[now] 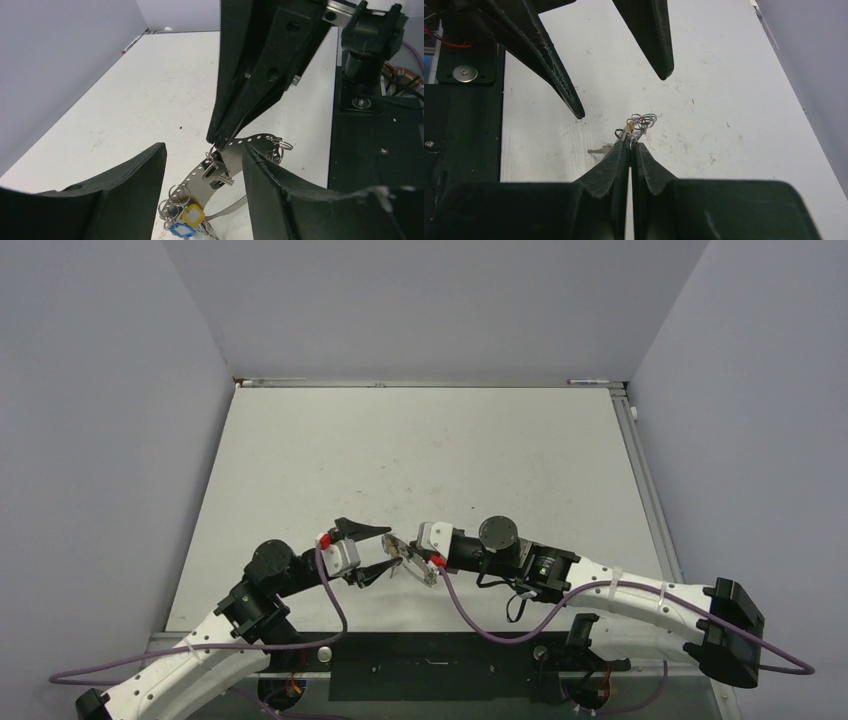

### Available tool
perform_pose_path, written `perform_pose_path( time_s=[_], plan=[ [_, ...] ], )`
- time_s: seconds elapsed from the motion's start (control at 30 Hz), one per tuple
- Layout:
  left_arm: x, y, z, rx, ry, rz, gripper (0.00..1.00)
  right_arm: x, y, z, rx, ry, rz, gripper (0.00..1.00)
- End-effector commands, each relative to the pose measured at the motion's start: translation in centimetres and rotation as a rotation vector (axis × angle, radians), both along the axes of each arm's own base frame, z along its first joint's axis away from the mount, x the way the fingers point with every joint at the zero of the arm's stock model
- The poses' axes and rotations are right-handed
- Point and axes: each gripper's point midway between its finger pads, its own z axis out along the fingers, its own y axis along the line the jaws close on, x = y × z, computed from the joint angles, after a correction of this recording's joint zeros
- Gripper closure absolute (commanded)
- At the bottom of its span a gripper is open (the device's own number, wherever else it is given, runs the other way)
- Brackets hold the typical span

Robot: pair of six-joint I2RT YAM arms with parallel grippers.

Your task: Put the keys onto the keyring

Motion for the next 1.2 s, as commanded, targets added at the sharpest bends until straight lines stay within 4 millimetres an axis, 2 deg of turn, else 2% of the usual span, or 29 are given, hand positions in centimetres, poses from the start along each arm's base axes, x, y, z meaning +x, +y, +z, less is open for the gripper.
perform_pose_path(
  time_s=[0.0,0.03,0.17,0.23,0.47,0.67,0.8,1.0,1.17],
  plan=[
    [1.4,0.8,3.6,-0.148,0.049,0.109,0.45,0.8,0.0,5.2,0.182,-0.081,-0.045,0.95],
    [1.6,1.0,4.4,-0.175,0.053,0.123,0.43,0.9,0.0,5.4,0.189,-0.083,-0.048,0.95],
    [0.7,1.6,6.7,-0.259,0.021,0.109,0.21,1.3,-0.2,5.5,0.198,-0.078,-0.076,0.95],
    [0.6,2.1,7.4,-0.296,0.011,0.119,0.16,1.5,-0.4,5.7,0.216,-0.074,-0.096,0.95],
    [1.6,3.4,9.8,-0.398,0.019,0.203,0.15,1.9,-1.1,7.3,0.332,-0.057,-0.150,0.95],
    [0.8,2.5,12.0,-0.380,-0.038,0.132,0.16,1.5,-2.2,9.9,0.508,-0.047,-0.163,0.95],
    [0.8,1.5,11.5,-0.299,-0.054,0.098,0.21,1.2,-3.5,11.7,0.651,-0.021,-0.177,0.95],
    [-1.9,-0.2,10.1,-0.262,-0.113,-0.100,0.21,0.3,-5.0,13.6,0.810,0.032,-0.135,0.95],
    [-1.9,-0.1,8.7,-0.238,-0.111,-0.103,0.30,0.3,-5.0,13.5,0.803,0.064,-0.079,0.95]
  ],
)
